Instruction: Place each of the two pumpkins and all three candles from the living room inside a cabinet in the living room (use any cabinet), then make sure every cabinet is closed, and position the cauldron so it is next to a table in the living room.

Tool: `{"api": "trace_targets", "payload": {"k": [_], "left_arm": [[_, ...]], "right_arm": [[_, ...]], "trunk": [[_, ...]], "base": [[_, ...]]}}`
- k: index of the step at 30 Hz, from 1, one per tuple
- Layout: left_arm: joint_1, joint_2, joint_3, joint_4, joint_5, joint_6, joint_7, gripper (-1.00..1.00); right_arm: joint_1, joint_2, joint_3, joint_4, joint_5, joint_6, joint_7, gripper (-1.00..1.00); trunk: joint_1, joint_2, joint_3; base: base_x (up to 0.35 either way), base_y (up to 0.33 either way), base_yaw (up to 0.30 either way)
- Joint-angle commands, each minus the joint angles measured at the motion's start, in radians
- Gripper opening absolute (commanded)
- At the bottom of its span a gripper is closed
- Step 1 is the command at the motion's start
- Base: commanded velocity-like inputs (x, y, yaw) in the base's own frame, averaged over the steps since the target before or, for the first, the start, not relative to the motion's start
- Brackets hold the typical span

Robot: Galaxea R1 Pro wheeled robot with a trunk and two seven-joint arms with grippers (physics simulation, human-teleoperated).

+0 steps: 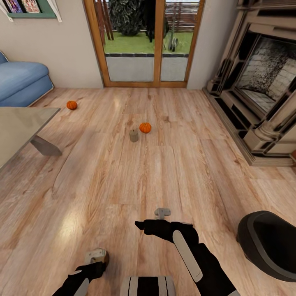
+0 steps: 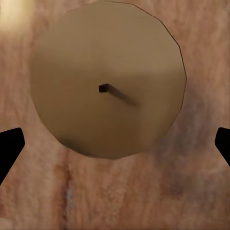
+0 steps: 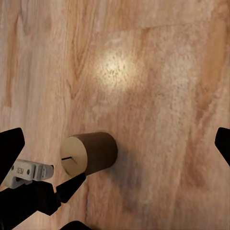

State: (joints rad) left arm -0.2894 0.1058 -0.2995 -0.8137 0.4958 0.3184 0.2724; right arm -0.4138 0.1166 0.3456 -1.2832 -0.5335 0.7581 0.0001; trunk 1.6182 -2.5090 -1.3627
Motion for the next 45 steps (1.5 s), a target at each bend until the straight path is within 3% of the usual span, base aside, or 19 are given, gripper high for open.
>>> {"api": "trace_targets", "payload": {"k": [1,9,45], "left_arm": [[0.0,0.0,-0.006,-0.002,0.01,0.002,0.01,1.0],[0.0,-0.006,-0.007,-0.002,0.01,0.002,0.01,1.0],[0.0,-0.006,-0.006,-0.002,0.009,0.001,0.011,1.0]], "right_arm": [[0.0,0.0,0.0,-0.001,0.0,0.004,0.0,1.0],[0.0,0.0,0.0,-0.001,0.0,0.004,-0.001,1.0],[0.0,0.0,0.0,-0.001,0.001,0.004,0.001,1.0]], "trunk": [[0.0,-0.001,-0.005],[0.004,-0.002,-0.036],[0.004,-0.002,-0.036]], "base": [[0.0,0.0,0.0],[0.0,0.0,0.0],[0.061,0.01,0.0]]}}
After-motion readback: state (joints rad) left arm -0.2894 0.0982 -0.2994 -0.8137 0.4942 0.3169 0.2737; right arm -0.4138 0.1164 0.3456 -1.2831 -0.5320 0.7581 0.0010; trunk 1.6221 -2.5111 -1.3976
